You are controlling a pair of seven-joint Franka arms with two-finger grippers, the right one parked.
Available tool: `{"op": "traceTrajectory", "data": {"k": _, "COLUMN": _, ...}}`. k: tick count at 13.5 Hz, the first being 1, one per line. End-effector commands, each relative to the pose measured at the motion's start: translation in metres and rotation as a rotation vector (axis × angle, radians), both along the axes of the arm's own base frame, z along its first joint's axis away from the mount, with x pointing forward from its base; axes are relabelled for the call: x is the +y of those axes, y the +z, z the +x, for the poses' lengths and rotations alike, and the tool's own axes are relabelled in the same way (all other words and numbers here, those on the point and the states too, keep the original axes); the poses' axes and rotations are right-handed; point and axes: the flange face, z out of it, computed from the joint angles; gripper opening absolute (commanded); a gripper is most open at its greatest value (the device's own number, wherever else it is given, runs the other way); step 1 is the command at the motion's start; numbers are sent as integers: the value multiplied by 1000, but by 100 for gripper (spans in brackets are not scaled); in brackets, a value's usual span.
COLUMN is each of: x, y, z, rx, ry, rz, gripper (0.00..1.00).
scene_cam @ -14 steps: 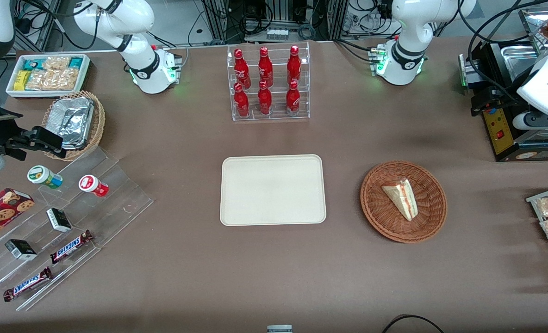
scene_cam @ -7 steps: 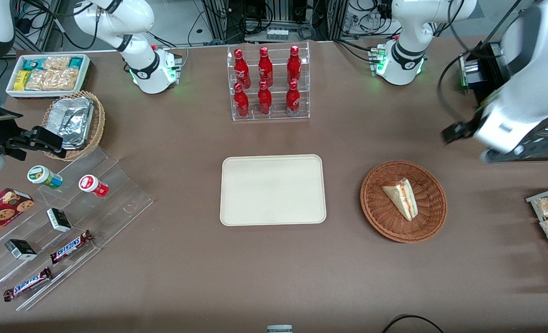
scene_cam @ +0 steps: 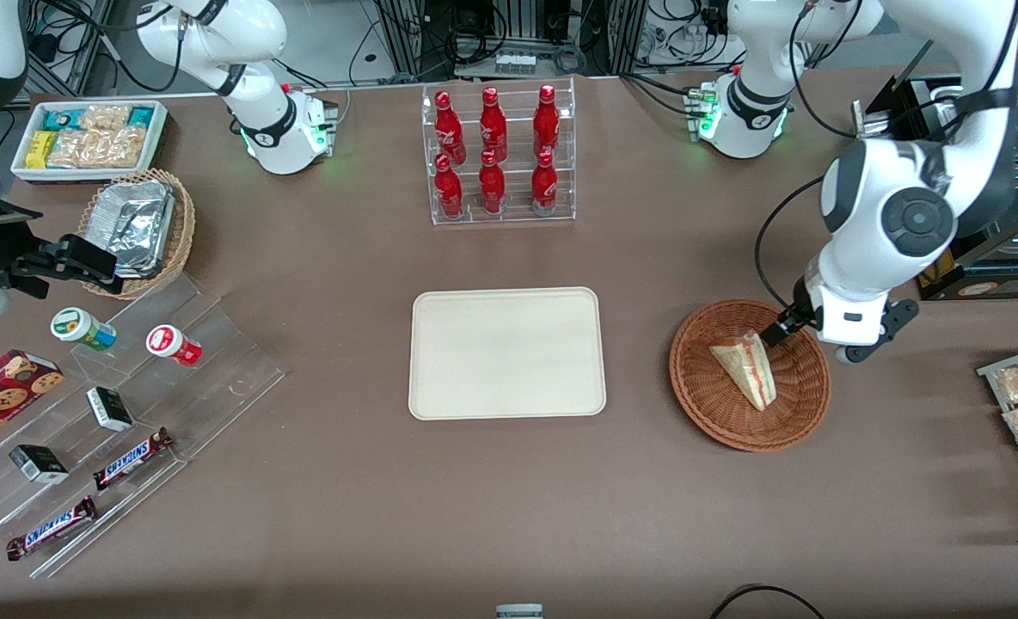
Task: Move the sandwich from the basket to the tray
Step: 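Lower the open left gripper around the wrapped sandwich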
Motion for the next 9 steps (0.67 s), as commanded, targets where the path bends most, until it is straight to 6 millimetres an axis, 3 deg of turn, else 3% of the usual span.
{"op": "traceTrajectory", "data": {"k": 1, "x": -2, "y": -30, "z": -12, "rx": -67, "ry": 105, "rz": -19, "gripper": 100}}
{"op": "traceTrajectory", "data": {"k": 9, "x": -24, "y": -68, "z": -9, "rx": -68, "ry": 42, "rz": -16, "gripper": 100}}
